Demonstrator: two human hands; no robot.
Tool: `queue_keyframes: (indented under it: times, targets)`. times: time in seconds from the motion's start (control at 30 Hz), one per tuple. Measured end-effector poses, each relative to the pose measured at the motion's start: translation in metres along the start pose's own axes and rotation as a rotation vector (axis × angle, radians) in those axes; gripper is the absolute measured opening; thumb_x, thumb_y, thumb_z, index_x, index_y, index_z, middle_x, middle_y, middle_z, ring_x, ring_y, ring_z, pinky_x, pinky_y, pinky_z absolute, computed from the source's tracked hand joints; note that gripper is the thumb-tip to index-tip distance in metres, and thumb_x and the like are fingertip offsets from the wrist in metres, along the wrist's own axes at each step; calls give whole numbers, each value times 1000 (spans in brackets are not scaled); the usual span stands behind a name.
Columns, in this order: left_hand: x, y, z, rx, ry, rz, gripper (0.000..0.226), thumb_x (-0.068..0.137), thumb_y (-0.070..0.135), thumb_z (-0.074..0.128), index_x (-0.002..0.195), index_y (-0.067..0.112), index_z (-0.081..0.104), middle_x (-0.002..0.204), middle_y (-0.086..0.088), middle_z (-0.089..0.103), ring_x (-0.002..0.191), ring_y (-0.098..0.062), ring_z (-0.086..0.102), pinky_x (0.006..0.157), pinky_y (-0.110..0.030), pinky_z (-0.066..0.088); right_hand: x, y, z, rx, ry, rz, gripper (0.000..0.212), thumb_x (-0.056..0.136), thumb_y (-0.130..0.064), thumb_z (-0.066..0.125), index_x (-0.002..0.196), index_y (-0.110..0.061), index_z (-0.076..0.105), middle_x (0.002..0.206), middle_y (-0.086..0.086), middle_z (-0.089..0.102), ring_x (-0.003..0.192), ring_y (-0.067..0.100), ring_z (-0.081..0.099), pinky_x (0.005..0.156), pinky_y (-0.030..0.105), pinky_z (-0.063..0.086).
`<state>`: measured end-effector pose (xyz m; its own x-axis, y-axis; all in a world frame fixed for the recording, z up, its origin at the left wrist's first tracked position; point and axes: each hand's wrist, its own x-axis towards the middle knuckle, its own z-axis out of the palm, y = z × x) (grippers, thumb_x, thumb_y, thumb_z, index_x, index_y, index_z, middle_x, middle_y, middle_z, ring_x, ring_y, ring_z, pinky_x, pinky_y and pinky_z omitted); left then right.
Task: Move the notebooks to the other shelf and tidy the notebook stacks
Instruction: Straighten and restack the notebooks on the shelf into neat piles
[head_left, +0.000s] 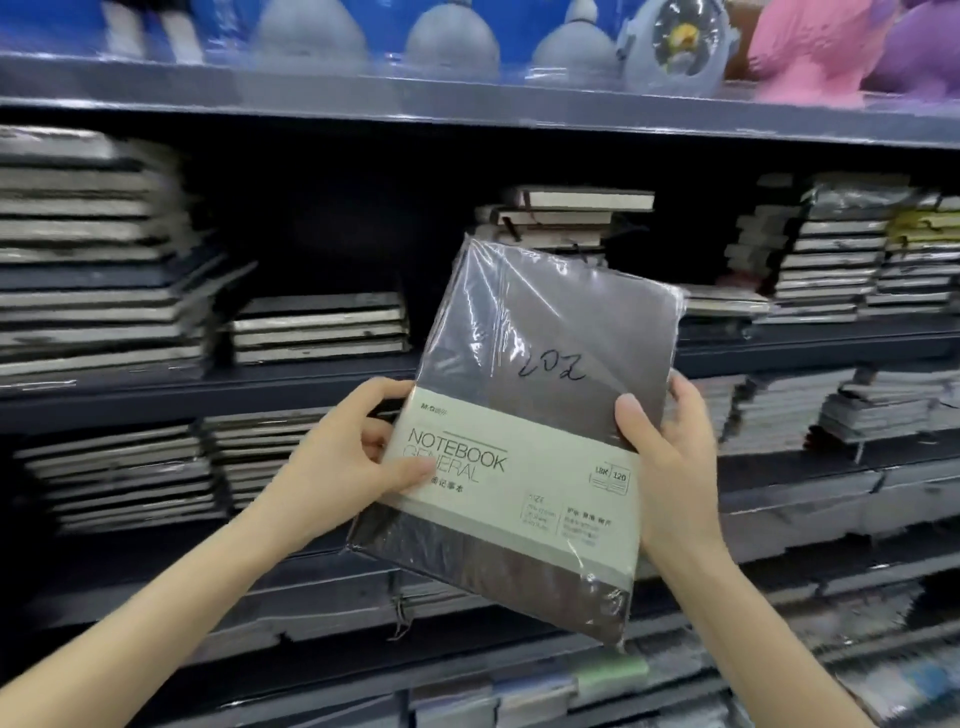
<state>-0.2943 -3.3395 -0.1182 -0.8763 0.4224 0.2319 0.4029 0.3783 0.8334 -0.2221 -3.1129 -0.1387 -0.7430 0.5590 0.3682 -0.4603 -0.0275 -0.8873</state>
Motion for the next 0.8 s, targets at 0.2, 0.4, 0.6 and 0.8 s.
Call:
queue_keyframes:
  times: [0.2, 0.4, 0.6, 0.8]
  targets:
    - [-19, -27, -69, -87, 276, -61, 40, 82, 16, 70, 117, 32, 57, 87, 2, 75, 77, -13, 71, 74, -33, 55, 10, 3, 100, -53, -237, 88, 26, 93, -6, 52, 117, -13, 60, 100, 3, 72, 84, 19, 69, 68, 30, 56]
    - [30, -29, -104, -242, 416, -170, 22, 89, 13, 62, 111, 13, 65, 96, -4, 72, 82, -16, 67, 69, -27, 54, 82, -8, 165, -64, -355, 296, 68, 87, -22, 64, 147, -17, 31, 136, 0, 49, 123, 28, 51, 96, 46, 49]
    - [119, -49, -115, -238, 580, -327, 35, 83, 18, 68, 112, 0, 60, 102, -13, 65, 97, -30, 61, 87, -35, 49, 117, 14, 167, -255, -483, 222, 51, 89, -24, 62, 137, -13, 50, 131, -1, 56, 123, 17, 50, 103, 33, 39]
    - [133, -30, -129, 684, 405, -301, 44, 94, 45, 44, 103, 4, 59, 92, -10, 58, 86, -29, 55, 70, -31, 42, 105, 39, 160, -717, -639, -142, 44, 87, -45, 62, 130, -39, 54, 146, -4, 40, 138, 10, 30, 106, 22, 23]
